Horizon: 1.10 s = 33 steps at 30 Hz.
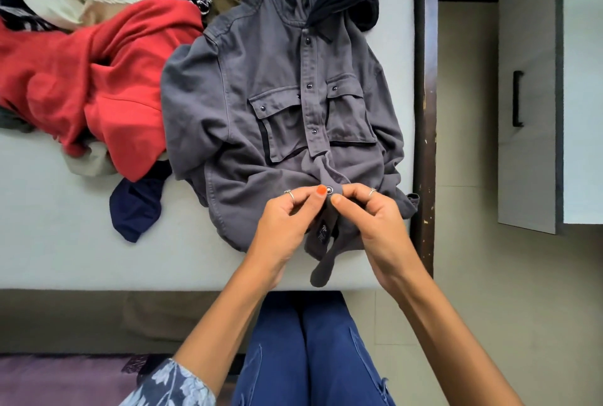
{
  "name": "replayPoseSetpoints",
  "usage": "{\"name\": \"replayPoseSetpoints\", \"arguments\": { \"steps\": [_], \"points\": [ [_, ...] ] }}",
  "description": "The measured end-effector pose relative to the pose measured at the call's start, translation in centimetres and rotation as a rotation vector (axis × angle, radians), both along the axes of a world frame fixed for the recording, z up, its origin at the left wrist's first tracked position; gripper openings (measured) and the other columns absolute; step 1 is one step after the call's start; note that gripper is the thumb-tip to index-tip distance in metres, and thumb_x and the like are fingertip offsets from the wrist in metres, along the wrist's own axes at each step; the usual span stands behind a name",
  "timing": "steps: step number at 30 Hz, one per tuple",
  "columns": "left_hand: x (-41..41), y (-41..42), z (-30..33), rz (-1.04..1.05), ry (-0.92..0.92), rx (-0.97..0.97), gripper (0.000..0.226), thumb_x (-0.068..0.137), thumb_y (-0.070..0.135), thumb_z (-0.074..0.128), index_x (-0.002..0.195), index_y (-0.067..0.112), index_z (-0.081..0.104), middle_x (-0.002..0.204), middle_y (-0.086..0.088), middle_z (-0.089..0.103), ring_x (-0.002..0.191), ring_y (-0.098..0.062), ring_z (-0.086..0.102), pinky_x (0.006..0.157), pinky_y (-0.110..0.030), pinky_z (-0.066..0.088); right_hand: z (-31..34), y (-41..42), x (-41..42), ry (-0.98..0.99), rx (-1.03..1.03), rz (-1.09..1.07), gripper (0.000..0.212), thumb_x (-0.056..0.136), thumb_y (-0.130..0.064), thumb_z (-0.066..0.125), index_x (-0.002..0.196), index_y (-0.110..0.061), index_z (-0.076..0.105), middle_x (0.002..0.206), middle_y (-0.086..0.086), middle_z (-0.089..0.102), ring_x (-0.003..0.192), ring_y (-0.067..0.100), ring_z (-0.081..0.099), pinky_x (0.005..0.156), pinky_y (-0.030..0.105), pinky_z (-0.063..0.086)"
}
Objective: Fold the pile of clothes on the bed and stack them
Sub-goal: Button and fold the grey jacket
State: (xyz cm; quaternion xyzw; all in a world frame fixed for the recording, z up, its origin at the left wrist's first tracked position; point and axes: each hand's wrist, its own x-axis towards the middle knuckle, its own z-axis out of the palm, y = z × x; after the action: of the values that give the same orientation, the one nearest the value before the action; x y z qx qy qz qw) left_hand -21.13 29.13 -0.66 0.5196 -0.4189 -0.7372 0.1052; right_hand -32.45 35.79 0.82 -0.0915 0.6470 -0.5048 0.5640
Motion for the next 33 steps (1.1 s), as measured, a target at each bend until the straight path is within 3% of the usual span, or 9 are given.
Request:
{"name": "replayPoseSetpoints", "arguments": {
  "steps": [4, 7, 9, 11, 14, 21, 24, 28, 33],
  "points": [
    [-0.3, 0.6, 0.4, 0.057, -0.027, -0.108, 0.013, 0.089, 0.025, 0.063, 0.088, 0.018, 0.073, 0.077, 0.000, 0.069, 0.075, -0.014, 0.063, 0.073, -0.036, 0.053, 0.4, 0.7, 0.0, 0.059, 0.047, 0.052, 0.023, 0.094, -0.007, 0.054, 0.088, -0.021, 0.070, 0.082, 0.003, 0.069, 0.078, 0.016, 0.062, 0.082, 0.048, 0.052],
    [-0.3, 0.7, 0.5, 0.060, -0.091, -0.230, 0.011, 0.091, 0.016, 0.063, 0.089, 0.013, 0.073, 0.081, -0.005, 0.073, 0.078, -0.022, 0.069, 0.076, -0.040, 0.057, 1.1, 1.3, 0.2, 0.274, 0.067, 0.111, 0.026, 0.094, 0.000, 0.051, 0.104, -0.020, 0.064, 0.095, 0.004, 0.072, 0.089, 0.015, 0.067, 0.082, 0.033, 0.052],
    [-0.3, 0.9, 0.7, 0.035, -0.157, -0.334, 0.009, 0.090, 0.015, 0.064, 0.084, 0.017, 0.072, 0.078, -0.001, 0.074, 0.075, -0.017, 0.069, 0.075, -0.035, 0.057, 1.5, 1.6, 0.5, 0.447, 0.109, 0.077, 0.026, 0.092, -0.004, 0.057, 0.108, -0.024, 0.057, 0.084, 0.003, 0.071, 0.079, 0.014, 0.067, 0.074, 0.028, 0.052],
    [-0.3, 1.3, 1.2, 0.020, -0.198, -0.402, 0.008, 0.087, 0.015, 0.068, 0.082, 0.020, 0.070, 0.075, 0.006, 0.072, 0.069, -0.006, 0.066, 0.070, -0.024, 0.055, 2.1, 1.8, 0.8, 0.583, 0.171, 0.003, 0.029, 0.089, -0.010, 0.064, 0.108, -0.026, 0.049, 0.075, -0.009, 0.069, 0.071, 0.001, 0.062, 0.067, 0.013, 0.046],
    [-0.3, 1.7, 1.6, 0.015, -0.225, -0.439, 0.003, 0.085, 0.017, 0.070, 0.085, 0.020, 0.070, 0.076, 0.009, 0.071, 0.068, -0.004, 0.068, 0.069, -0.020, 0.055, 2.7, 1.7, 1.2, 0.678, 0.214, -0.058, 0.024, 0.084, -0.013, 0.071, 0.101, -0.018, 0.055, 0.072, -0.024, 0.062, 0.073, -0.013, 0.060, 0.066, 0.002, 0.041],
    [-0.1, 2.4, 3.1, -0.028, -0.290, -0.543, 0.008, 0.085, 0.017, 0.070, 0.082, 0.023, 0.067, 0.067, 0.022, 0.063, 0.063, 0.007, 0.063, 0.064, -0.009, 0.049, 3.1, 1.8, 2.4, 0.641, 0.218, -0.234, 0.013, 0.081, -0.007, 0.073, 0.088, -0.018, 0.070, 0.076, -0.010, 0.069, 0.073, -0.001, 0.066, 0.069, 0.010, 0.049],
    [0.3, 2.9, 3.2, -0.096, -0.389, -0.722, 0.008, 0.084, 0.019, 0.070, 0.083, 0.011, 0.071, 0.066, 0.008, 0.068, 0.062, -0.005, 0.064, 0.064, -0.025, 0.053, 3.6, 2.0, 3.3, 0.790, 0.214, -0.271, 0.013, 0.083, -0.006, 0.070, 0.091, -0.016, 0.071, 0.076, -0.011, 0.068, 0.074, -0.003, 0.064, 0.069, 0.005, 0.045],
    [0.5, 3.4, 3.3, -0.187, -0.431, -0.784, 0.012, 0.084, 0.022, 0.068, 0.079, 0.011, 0.068, 0.071, 0.001, 0.070, 0.068, -0.019, 0.066, 0.065, -0.038, 0.054, 3.4, 2.3, 5.0, 1.030, 0.153, -0.180, 0.019, 0.084, -0.004, 0.069, 0.101, -0.012, 0.065, 0.085, -0.002, 0.071, 0.078, 0.009, 0.067, 0.075, 0.020, 0.051],
    [0.8, 3.5, 3.8, -0.188, -0.355, -0.686, 0.012, 0.087, 0.019, 0.066, 0.086, 0.009, 0.072, 0.073, -0.002, 0.072, 0.067, -0.016, 0.067, 0.066, -0.037, 0.055, 3.0, 2.8, 6.3, 0.933, 0.148, -0.182, 0.026, 0.085, -0.007, 0.069, 0.105, -0.014, 0.053, 0.083, -0.002, 0.068, 0.076, 0.013, 0.066, 0.071, 0.026, 0.050]
  ]
}}
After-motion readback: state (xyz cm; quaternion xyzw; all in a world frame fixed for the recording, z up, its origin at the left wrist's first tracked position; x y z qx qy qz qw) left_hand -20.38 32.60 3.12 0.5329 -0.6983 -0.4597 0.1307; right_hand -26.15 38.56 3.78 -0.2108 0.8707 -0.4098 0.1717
